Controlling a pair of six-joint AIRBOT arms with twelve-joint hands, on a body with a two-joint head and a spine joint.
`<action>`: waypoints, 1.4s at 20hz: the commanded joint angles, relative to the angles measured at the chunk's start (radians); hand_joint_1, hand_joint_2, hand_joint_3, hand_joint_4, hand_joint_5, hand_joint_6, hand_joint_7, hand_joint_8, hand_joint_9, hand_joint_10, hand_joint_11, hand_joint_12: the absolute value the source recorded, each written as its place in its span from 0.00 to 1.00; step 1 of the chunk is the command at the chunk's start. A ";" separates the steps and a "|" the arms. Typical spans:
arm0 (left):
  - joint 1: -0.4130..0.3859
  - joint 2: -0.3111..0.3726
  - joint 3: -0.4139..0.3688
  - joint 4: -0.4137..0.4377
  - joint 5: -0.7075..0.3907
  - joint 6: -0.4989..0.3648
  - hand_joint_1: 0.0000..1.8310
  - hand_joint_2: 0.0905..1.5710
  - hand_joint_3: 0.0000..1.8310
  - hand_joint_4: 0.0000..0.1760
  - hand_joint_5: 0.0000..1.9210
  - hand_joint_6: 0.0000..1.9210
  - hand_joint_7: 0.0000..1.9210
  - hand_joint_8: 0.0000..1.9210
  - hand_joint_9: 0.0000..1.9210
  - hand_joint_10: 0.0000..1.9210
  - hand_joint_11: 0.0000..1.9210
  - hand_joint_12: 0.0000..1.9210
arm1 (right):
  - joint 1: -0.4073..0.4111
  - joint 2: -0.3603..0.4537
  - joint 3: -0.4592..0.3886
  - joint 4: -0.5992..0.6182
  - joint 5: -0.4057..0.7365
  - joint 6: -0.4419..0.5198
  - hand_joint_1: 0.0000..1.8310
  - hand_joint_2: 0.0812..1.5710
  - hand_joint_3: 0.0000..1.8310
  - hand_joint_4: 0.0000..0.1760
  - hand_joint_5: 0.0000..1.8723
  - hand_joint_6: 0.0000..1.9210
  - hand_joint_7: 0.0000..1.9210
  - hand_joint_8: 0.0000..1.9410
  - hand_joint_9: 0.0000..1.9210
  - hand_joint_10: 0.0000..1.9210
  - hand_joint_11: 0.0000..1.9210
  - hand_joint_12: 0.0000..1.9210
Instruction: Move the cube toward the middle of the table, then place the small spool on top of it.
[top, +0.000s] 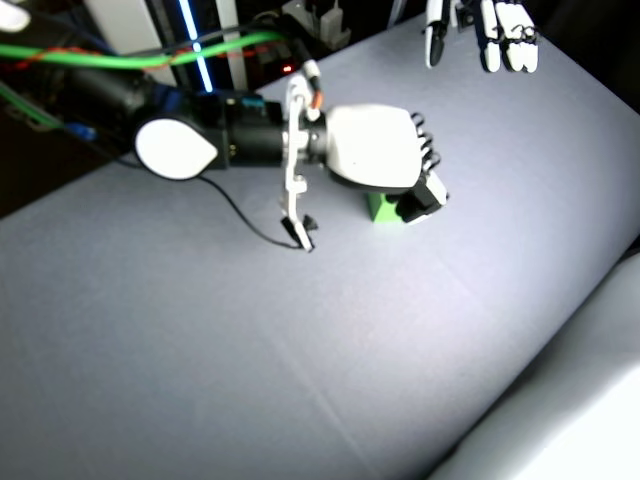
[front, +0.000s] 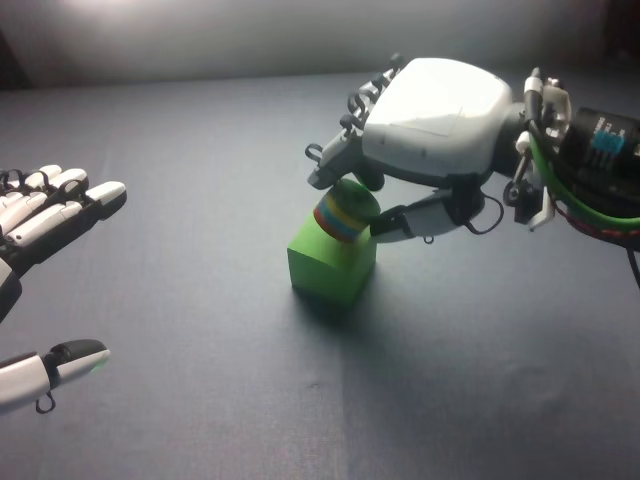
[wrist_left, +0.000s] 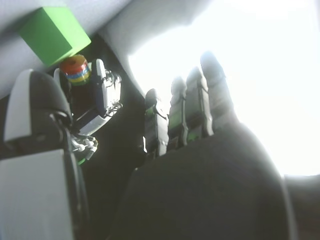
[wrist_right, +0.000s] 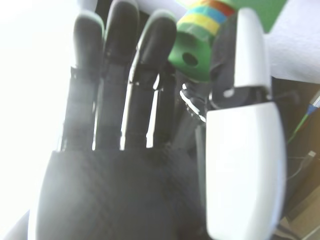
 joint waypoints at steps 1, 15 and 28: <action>-0.009 -0.002 0.005 0.009 -0.120 -0.004 0.58 0.64 0.00 0.70 0.11 0.00 0.07 0.00 0.05 0.00 0.00 0.21 | 0.016 0.002 0.005 0.026 0.102 -0.006 0.69 0.65 0.00 0.00 0.66 0.30 0.52 0.48 0.43 0.43 0.27 0.76; -0.013 -0.006 0.006 0.011 -0.123 -0.010 0.57 0.65 0.00 0.66 0.12 0.00 0.06 0.00 0.05 0.00 0.00 0.25 | 0.022 -0.016 0.006 0.029 0.074 -0.039 0.59 0.59 0.00 0.00 0.47 0.02 0.52 0.11 0.50 0.34 0.39 0.69; -0.013 -0.007 0.005 0.010 -0.141 -0.026 0.58 0.66 0.00 0.65 0.11 0.00 0.05 0.00 0.04 0.00 0.00 0.18 | 0.022 0.001 -0.029 0.037 0.103 -0.039 0.54 0.55 0.00 0.27 0.22 0.00 0.28 0.00 0.34 0.10 0.15 0.62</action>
